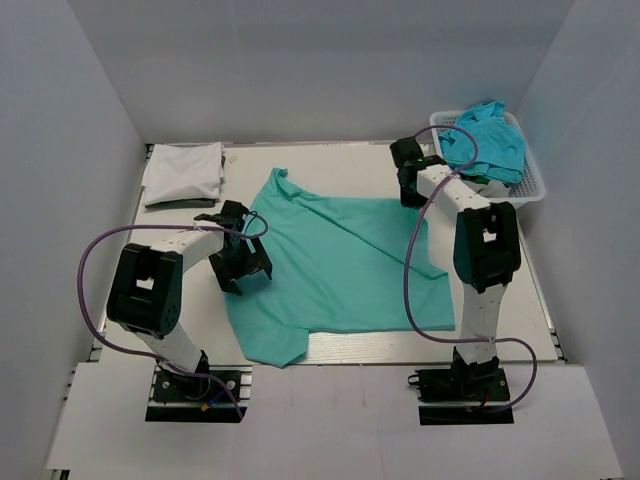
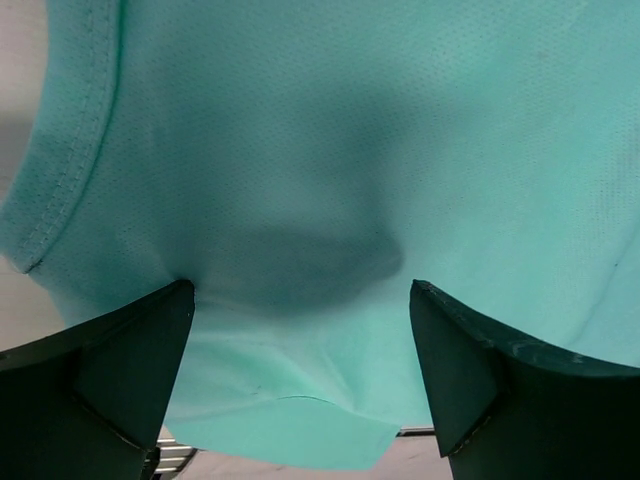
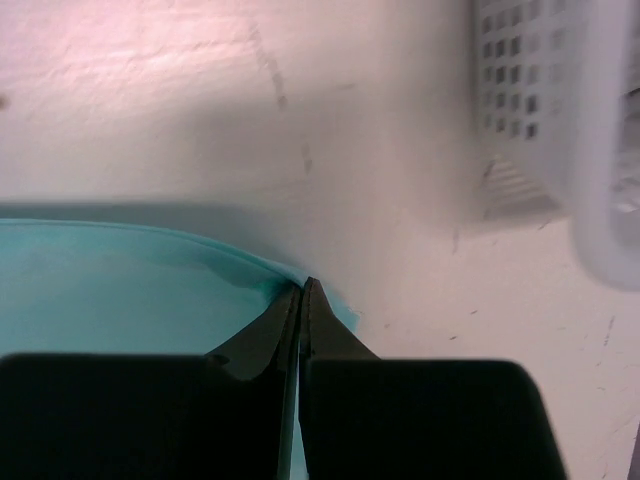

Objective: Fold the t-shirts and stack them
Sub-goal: Flatten out the tshirt

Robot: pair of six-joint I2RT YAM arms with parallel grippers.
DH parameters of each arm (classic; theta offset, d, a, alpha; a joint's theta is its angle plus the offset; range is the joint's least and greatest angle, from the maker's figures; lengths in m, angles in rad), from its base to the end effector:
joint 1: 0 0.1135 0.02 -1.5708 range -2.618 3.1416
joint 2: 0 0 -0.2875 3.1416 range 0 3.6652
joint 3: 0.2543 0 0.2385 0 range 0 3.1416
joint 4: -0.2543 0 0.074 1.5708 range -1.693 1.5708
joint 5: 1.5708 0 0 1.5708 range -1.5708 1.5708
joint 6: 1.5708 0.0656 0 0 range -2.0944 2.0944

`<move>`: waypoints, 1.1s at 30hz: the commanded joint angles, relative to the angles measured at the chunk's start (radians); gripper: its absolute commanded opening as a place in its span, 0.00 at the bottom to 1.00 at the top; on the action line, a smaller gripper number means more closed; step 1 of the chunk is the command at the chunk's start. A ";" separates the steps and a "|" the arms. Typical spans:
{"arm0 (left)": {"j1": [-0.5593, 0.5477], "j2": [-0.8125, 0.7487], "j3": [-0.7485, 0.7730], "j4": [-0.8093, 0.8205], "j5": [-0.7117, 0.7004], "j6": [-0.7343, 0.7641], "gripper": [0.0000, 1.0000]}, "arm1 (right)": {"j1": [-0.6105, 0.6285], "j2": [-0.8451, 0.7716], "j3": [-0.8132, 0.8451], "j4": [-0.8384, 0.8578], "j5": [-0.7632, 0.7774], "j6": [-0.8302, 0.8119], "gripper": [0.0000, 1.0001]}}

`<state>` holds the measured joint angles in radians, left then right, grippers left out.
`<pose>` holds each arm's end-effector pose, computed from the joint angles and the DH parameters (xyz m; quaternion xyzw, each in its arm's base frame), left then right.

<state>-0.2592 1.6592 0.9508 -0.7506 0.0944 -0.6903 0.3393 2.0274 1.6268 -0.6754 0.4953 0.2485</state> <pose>0.2645 -0.0765 0.1568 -0.2107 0.9748 -0.0674 0.0281 0.4303 0.1188 0.2209 0.0173 0.9417 -0.1587 0.2961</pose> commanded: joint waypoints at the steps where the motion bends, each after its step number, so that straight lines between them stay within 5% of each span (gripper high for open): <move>1: 0.003 0.077 -0.067 -0.059 -0.076 0.044 1.00 | -0.049 0.031 0.088 0.038 0.074 -0.026 0.00; 12: 0.012 0.054 -0.057 -0.113 -0.087 0.083 1.00 | -0.117 0.169 0.314 0.080 0.158 -0.133 0.03; 13: 0.012 0.054 -0.038 -0.113 -0.087 0.083 1.00 | -0.123 0.172 0.318 0.086 0.160 -0.155 0.15; 14: 0.003 0.054 -0.006 -0.113 -0.076 0.092 1.00 | -0.111 0.175 0.340 0.070 0.154 -0.161 0.46; 17: -0.006 0.043 0.078 -0.122 -0.053 0.101 1.00 | -0.099 0.165 0.383 0.021 0.086 -0.156 0.80; 20: -0.006 0.013 0.175 -0.131 -0.022 0.112 1.00 | -0.086 0.079 0.331 0.023 -0.052 -0.149 0.90; 28: -0.006 0.054 0.452 -0.037 0.027 0.135 1.00 | -0.034 -0.133 0.045 0.100 -0.268 -0.078 0.90; 33: -0.006 0.305 0.699 0.052 0.114 0.167 1.00 | -0.025 -0.157 -0.060 0.096 -0.317 -0.008 0.90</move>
<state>-0.2623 1.8477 1.5368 -0.7670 0.1421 -0.5560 0.3172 1.8797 1.6222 -0.5938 0.2466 0.1783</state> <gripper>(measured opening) 0.997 0.904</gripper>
